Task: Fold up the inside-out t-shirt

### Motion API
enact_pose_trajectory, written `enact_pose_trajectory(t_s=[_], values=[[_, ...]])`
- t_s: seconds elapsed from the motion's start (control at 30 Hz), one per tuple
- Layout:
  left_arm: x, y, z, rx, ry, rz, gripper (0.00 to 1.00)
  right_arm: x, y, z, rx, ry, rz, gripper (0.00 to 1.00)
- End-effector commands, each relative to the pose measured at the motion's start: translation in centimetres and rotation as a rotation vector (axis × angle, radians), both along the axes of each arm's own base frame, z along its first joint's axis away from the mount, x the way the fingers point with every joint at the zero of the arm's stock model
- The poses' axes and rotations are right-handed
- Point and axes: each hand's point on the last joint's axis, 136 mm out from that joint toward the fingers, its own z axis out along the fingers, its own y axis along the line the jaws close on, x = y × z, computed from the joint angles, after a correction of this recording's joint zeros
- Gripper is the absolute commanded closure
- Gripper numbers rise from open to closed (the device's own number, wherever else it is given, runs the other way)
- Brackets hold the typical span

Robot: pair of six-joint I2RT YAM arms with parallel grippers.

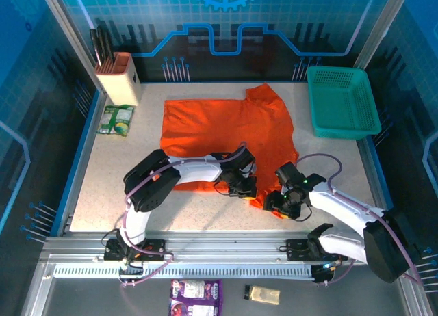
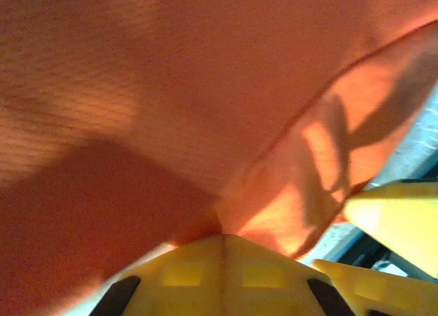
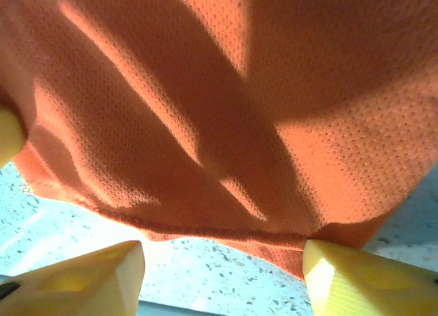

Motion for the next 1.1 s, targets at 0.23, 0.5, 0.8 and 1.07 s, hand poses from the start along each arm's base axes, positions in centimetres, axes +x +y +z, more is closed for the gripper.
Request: enact_pose_trajectory(t_s=[0.23, 0.5, 0.8, 1.07], values=[[0.2, 3.1, -0.5, 0.118, -0.018, -0.017, 1.00, -0.5, -2.1, 2.0, -0.128, -0.004, 0.015, 0.38], [1.2, 1.8, 4.9, -0.017, -0.076, 0.026, 0.98, -0.9, -1.1, 1.8, -0.058, 0.010, -0.020, 0.45], [3.0, 7.4, 6.4, 0.030, -0.138, 0.146, 0.98, -1.7, -0.7, 0.0, -0.020, 0.055, -0.077, 0.55], [3.9, 15.3, 6.4, 0.074, -0.147, 0.327, 0.98, -1.7, -0.3, -1.3, -0.004, 0.080, -0.109, 0.65]])
